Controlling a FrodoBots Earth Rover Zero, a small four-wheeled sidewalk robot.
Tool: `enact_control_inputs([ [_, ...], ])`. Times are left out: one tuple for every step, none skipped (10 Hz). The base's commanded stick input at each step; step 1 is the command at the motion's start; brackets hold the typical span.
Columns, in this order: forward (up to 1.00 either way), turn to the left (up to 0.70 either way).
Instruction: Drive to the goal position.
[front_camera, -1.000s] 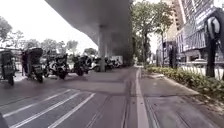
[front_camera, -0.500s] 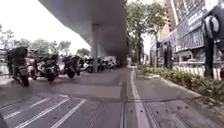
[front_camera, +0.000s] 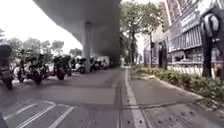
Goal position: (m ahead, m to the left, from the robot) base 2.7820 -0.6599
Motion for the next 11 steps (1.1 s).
enact_control_inputs([
  [0.45, 0.0],
  [0.45, 0.0],
  [0.45, 0.0],
  [0.45, 0.0],
  [0.45, 0.0],
  [0.45, 0.0],
  [0.45, 0.0],
  [0.45, 0.0],
  [0.45, 0.0],
  [0.45, 0.0],
  [0.45, 0.0],
])
